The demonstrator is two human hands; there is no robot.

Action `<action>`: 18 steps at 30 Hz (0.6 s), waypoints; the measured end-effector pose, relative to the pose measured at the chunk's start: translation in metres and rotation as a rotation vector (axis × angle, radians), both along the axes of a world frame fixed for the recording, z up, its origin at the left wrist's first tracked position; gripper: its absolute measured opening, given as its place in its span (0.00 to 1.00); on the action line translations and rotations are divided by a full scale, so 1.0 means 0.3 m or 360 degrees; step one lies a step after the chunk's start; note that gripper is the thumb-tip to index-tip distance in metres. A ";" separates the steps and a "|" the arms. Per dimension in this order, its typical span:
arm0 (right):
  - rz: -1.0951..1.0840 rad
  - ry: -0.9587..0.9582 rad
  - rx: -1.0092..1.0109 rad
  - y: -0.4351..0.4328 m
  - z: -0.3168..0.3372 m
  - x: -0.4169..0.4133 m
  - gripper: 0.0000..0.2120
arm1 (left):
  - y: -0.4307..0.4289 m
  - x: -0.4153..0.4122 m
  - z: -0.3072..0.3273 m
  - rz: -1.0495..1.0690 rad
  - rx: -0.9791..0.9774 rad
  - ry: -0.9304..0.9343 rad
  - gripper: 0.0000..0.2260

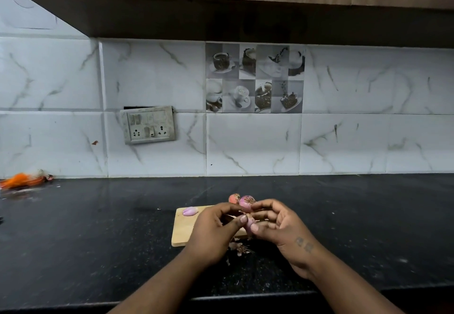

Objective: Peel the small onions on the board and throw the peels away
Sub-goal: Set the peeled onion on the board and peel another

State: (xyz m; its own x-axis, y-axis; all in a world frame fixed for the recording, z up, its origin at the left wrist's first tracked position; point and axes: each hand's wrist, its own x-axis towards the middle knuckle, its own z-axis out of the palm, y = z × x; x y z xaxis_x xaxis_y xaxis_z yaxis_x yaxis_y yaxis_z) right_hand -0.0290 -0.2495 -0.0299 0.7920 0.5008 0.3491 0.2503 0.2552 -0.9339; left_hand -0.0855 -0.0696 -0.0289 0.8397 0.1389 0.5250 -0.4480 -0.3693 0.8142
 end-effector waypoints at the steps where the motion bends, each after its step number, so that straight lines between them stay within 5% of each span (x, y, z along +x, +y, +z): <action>1: -0.0008 -0.0010 -0.0014 0.000 -0.002 -0.001 0.19 | -0.001 -0.002 0.003 -0.0004 -0.0046 -0.0027 0.07; 7: -0.0032 -0.0149 -0.0155 0.007 -0.004 -0.014 0.13 | 0.000 -0.027 0.012 -0.0073 -0.0174 -0.0043 0.04; 18: -0.0273 -0.0464 -0.0283 0.011 -0.004 -0.018 0.10 | -0.016 -0.010 0.004 0.0122 0.0033 -0.0043 0.05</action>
